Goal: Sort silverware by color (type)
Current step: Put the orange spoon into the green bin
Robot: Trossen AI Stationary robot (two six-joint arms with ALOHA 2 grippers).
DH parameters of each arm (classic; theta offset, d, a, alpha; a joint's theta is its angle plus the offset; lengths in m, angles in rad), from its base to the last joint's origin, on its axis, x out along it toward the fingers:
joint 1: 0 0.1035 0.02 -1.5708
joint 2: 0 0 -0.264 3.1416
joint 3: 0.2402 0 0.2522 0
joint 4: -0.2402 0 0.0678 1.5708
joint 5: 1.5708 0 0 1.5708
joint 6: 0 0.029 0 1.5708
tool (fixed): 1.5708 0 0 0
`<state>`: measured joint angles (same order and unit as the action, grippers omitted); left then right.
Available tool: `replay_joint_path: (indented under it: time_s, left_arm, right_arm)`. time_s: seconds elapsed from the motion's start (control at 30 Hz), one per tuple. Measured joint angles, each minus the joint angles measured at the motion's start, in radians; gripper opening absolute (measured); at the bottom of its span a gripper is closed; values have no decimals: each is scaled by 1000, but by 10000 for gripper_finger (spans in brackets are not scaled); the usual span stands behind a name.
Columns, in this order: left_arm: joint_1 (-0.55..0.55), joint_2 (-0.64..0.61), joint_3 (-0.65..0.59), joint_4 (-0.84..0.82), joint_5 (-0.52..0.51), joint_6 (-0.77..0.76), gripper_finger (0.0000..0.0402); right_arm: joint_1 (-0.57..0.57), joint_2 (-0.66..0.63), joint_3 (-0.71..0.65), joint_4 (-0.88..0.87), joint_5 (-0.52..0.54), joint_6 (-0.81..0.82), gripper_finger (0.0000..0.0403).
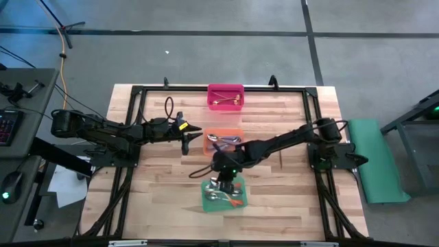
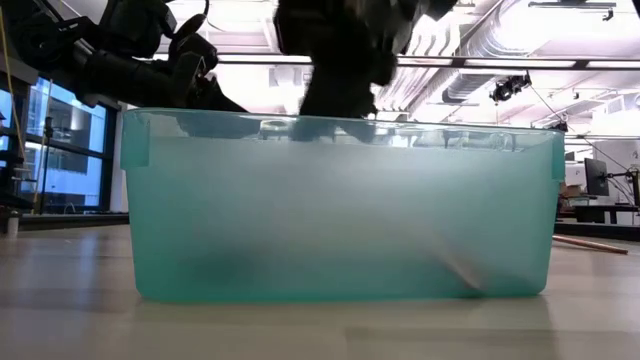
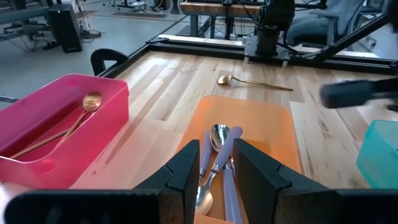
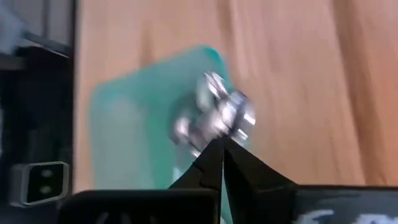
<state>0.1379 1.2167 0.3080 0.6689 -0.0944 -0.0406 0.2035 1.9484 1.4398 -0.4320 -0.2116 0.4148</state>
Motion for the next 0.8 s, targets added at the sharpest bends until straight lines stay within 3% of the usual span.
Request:
replay_joint_path:
  time_s: [0.23, 0.4, 0.8]
  left_arm:
    - [0, 0, 0, -12, 0, 0, 90]
    - [0, 0, 0, -13, 0, 0, 90]
    - [0, 0, 0, -20, 0, -7, 90]
  right_arm:
    - [48, 0, -14, -59, 10, 69, 0]
    - [60, 3, -14, -40, 90, 88, 0]
    - [62, 53, -15, 13, 55, 101, 0]
